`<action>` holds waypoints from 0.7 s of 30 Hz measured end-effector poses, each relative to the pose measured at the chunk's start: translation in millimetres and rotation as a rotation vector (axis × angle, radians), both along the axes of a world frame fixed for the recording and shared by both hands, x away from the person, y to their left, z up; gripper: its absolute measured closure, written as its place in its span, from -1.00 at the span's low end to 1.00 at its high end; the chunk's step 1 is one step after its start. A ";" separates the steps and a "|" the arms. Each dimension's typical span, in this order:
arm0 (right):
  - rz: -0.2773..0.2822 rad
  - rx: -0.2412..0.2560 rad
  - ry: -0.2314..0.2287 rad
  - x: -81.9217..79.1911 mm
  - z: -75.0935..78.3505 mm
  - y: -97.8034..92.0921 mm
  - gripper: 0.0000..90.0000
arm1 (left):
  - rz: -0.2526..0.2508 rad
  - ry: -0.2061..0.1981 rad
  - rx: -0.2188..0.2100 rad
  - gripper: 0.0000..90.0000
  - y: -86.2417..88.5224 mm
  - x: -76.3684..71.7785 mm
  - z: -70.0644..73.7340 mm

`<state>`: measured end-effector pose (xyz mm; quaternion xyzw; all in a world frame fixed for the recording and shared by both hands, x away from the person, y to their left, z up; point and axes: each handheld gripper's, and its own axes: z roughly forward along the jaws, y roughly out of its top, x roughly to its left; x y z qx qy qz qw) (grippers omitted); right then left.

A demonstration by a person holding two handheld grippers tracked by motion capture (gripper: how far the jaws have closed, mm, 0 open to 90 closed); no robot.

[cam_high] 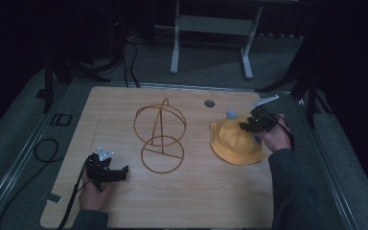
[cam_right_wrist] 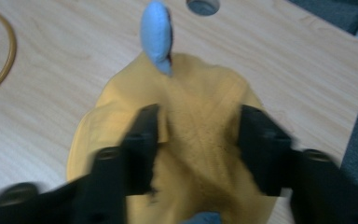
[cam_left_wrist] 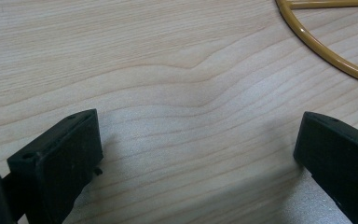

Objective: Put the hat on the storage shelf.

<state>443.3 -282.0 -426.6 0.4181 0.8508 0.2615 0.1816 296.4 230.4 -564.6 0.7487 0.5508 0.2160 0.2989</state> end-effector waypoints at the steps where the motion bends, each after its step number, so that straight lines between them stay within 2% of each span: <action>1: 0.012 -0.007 0.001 -0.5 -0.2 0.6 0.48 | 0.000 0.000 0.000 -0.98 0.0 0.0 0.0; 3: 0.034 -0.012 0.000 -1.5 -0.2 1.3 0.70 | 0.000 0.000 0.000 -0.98 0.0 0.0 0.0; 5: 0.050 -0.024 0.000 -2.9 -0.2 2.3 0.78 | 0.000 0.000 0.000 -0.98 0.0 0.0 0.0; 11: 0.075 -0.033 0.004 -5.3 2.8 2.6 0.85 | 0.000 0.000 0.000 -0.98 0.0 0.0 0.0; 15: 0.096 -0.023 0.010 -7.1 8.2 4.2 0.85 | 0.000 0.000 0.000 -0.98 0.0 0.0 0.0; 21: 0.135 -0.037 0.012 -8.9 17.3 8.9 0.86 | 0.001 -0.001 -0.001 -0.98 -0.1 0.0 0.0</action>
